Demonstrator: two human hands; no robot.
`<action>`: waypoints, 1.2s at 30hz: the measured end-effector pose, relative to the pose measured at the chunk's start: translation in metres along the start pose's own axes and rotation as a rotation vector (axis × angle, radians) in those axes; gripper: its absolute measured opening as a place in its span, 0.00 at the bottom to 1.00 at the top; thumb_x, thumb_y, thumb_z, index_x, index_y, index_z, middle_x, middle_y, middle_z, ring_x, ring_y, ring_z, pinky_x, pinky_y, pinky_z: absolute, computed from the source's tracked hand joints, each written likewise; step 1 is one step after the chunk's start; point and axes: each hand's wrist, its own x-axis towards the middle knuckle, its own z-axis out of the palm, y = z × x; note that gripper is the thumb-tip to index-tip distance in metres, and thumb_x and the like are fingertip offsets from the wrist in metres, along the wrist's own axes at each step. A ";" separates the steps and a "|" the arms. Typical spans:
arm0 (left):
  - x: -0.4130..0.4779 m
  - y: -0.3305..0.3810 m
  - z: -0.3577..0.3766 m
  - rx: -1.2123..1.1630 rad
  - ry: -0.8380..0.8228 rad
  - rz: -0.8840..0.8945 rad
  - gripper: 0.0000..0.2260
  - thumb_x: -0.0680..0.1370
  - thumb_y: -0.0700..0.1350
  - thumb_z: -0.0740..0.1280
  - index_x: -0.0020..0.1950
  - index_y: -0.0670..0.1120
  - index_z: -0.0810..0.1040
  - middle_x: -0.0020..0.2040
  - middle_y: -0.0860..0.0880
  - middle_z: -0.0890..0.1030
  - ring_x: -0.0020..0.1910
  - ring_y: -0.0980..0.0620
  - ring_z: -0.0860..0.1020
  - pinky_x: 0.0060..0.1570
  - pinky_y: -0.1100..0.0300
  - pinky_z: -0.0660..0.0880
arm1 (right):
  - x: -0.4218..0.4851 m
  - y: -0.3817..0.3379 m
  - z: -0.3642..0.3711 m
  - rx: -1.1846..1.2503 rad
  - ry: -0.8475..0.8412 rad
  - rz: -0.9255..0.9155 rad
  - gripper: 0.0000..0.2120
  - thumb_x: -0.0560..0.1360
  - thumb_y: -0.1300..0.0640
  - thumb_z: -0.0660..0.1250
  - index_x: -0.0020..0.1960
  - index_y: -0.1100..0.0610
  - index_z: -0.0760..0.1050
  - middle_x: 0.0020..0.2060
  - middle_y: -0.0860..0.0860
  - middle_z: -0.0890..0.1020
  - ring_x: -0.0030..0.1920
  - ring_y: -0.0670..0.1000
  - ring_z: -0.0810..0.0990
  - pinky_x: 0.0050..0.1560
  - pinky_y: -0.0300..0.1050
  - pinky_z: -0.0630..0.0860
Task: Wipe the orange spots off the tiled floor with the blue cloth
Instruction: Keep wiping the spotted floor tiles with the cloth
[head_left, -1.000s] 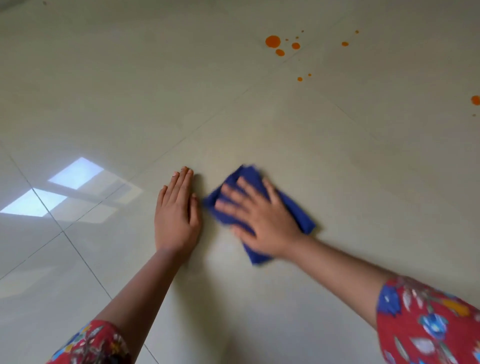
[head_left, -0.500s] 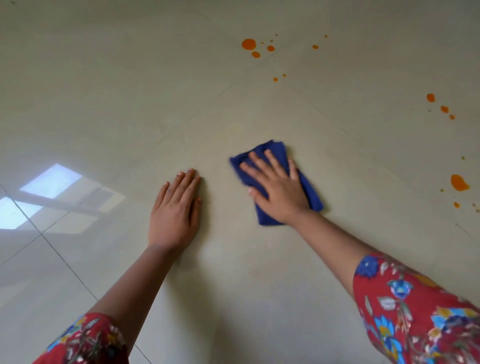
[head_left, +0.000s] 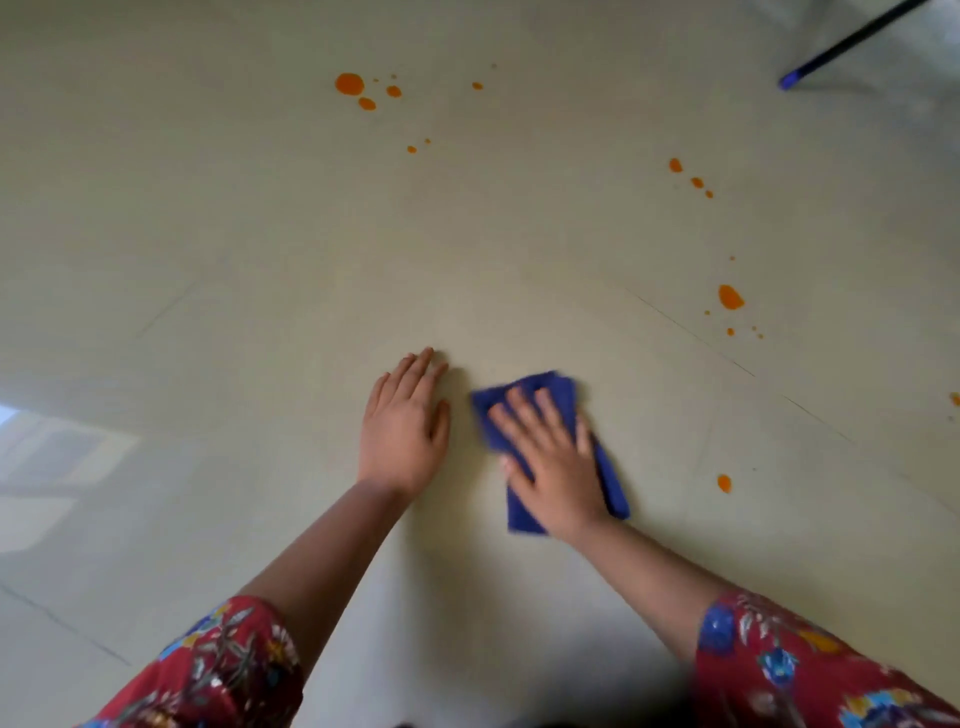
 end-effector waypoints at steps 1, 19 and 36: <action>-0.003 0.006 0.005 -0.001 -0.038 0.027 0.27 0.75 0.53 0.51 0.72 0.45 0.71 0.74 0.45 0.68 0.74 0.44 0.65 0.73 0.48 0.61 | -0.017 0.000 0.002 -0.048 -0.054 -0.187 0.27 0.79 0.41 0.54 0.77 0.42 0.55 0.78 0.44 0.55 0.78 0.52 0.52 0.73 0.62 0.53; 0.021 0.148 0.038 0.490 -0.612 0.533 0.34 0.81 0.57 0.57 0.79 0.53 0.40 0.80 0.54 0.41 0.79 0.52 0.45 0.76 0.57 0.48 | -0.085 0.171 -0.090 -0.068 -0.806 -0.124 0.34 0.78 0.33 0.43 0.78 0.44 0.35 0.75 0.45 0.29 0.75 0.50 0.28 0.74 0.61 0.33; -0.003 0.197 0.132 0.306 -0.352 0.021 0.30 0.79 0.56 0.49 0.79 0.56 0.44 0.79 0.54 0.37 0.78 0.50 0.38 0.76 0.52 0.44 | -0.128 0.248 -0.010 -0.019 0.048 0.386 0.27 0.79 0.45 0.57 0.77 0.46 0.60 0.77 0.47 0.60 0.78 0.59 0.53 0.73 0.66 0.51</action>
